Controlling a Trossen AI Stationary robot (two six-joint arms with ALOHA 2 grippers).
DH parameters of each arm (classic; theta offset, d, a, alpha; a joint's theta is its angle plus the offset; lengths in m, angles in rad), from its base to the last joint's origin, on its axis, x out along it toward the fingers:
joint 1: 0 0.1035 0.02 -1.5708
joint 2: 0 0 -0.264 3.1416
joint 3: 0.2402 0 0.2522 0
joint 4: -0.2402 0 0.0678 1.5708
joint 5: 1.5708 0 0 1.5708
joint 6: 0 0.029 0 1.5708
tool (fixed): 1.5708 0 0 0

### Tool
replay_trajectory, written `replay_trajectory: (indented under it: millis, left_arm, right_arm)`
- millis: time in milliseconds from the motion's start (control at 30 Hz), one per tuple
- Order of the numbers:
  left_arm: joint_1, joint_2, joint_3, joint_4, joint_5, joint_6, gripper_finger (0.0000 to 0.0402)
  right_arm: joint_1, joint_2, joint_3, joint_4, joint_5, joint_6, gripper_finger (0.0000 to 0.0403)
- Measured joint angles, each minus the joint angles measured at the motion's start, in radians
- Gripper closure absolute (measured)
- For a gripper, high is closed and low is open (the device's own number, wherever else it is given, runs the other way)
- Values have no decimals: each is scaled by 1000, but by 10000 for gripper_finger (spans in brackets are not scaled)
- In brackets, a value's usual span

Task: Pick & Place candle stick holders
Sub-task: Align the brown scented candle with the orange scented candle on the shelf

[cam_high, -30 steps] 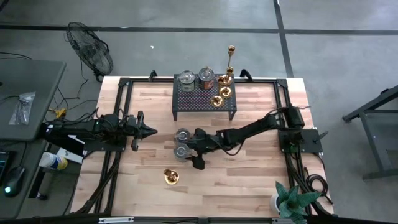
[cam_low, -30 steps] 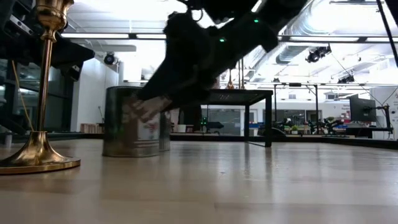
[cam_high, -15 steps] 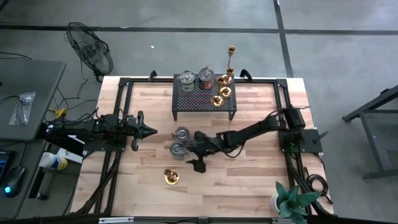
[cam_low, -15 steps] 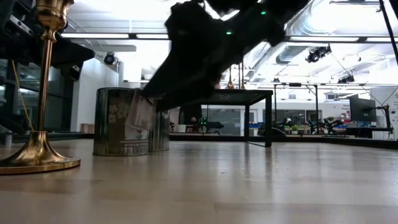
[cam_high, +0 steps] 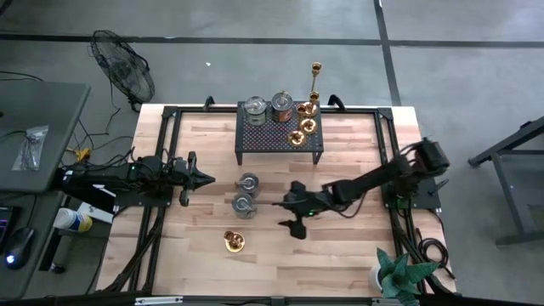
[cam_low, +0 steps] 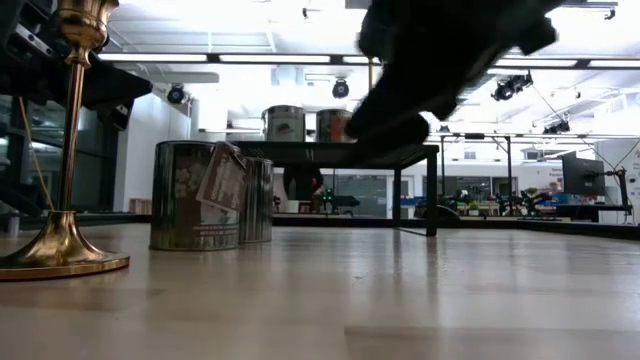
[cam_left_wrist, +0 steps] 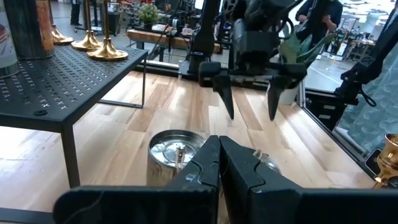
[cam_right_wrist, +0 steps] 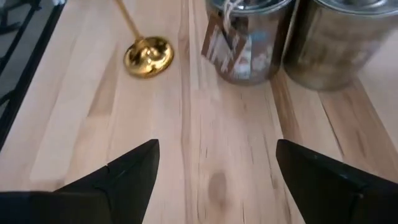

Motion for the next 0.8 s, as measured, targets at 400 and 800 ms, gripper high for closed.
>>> replay_trajectory:
  millis: [400,800]
  left_arm:
    - [0,0,0,0,0,0,401]
    - [0,0,0,0,0,0,401]
  right_arm:
    - [1,-282,-181,-120,0,-75,87]
    - [2,-342,-181,-207,-4,-98,87]
